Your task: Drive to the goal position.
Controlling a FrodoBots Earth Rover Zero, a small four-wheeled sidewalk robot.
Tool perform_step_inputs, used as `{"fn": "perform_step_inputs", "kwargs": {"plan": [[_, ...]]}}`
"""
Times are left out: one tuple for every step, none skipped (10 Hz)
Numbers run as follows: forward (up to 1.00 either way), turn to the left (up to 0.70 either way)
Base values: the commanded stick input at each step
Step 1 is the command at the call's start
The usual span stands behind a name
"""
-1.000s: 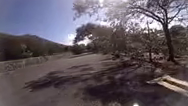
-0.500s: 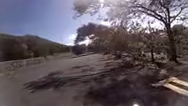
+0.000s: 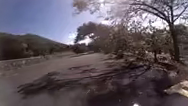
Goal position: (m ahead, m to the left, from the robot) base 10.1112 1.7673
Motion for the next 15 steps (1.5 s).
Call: {"fn": "perform_step_inputs", "kwargs": {"plan": [[0.5, 0.0], [0.5, 0.0], [0.5, 0.0], [0.5, 0.0], [0.5, 0.0], [0.5, 0.0], [0.5, 0.0], [0.5, 0.0], [0.5, 0.0], [0.5, 0.0], [0.5, 0.0], [0.5, 0.0], [0.5, 0.0], [0.5, 0.0], [0.5, 0.0]]}}
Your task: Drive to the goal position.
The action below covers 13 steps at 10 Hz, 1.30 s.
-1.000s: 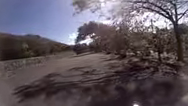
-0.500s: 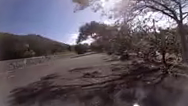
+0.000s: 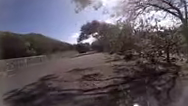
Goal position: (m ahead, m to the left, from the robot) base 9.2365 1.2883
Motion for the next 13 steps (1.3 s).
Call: {"fn": "perform_step_inputs", "kwargs": {"plan": [[0.5, 0.0], [0.5, 0.0], [0.5, 0.0], [0.5, 0.0], [0.5, 0.0], [0.5, 0.0], [0.5, 0.0], [0.5, 0.0], [0.5, 0.0], [0.5, 0.0], [0.5, 0.0], [0.5, 0.0], [0.5, 0.0]]}}
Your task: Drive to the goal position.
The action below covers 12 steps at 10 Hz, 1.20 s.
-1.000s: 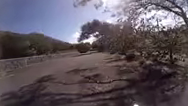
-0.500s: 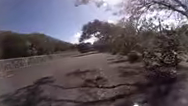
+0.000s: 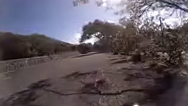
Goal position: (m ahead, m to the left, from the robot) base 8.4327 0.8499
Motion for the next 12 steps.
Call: {"fn": "perform_step_inputs", "kwargs": {"plan": [[0.5, -0.5], [0.5, -0.5], [0.5, -0.5], [0.5, -0.5], [0.5, -0.5], [0.5, -0.5], [0.5, -0.5], [0.5, -0.41], [0.5, -0.2], [0.5, 0.0], [0.5, 0.0], [0.5, 0.0]]}}
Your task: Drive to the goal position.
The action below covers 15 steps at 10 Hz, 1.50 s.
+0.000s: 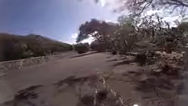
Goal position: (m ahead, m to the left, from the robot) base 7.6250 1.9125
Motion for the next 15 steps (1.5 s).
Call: {"fn": "perform_step_inputs", "kwargs": {"plan": [[0.5, -0.09], [0.5, -0.24], [0.5, -0.45], [0.5, -0.25], [0.5, -0.05], [0.5, 0.0], [0.5, 0.0], [0.5, 0.0], [0.5, 0.0], [0.5, 0.0], [0.5, 0.0], [0.5, 0.0], [0.5, 0.0], [0.5, 0.0], [0.5, 0.0]]}}
